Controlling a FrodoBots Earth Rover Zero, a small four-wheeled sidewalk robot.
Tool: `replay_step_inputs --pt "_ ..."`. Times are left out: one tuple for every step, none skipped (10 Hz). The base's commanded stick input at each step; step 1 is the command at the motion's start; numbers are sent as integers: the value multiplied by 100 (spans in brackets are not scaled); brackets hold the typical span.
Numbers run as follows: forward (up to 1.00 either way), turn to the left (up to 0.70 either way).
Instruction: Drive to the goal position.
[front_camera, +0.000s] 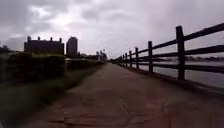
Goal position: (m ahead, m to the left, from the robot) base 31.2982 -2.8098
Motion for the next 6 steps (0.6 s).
replay_step_inputs --pt "100 0" --pt "100 0" --pt "100 0" --pt "100 0" --pt "100 0" --pt "100 0"
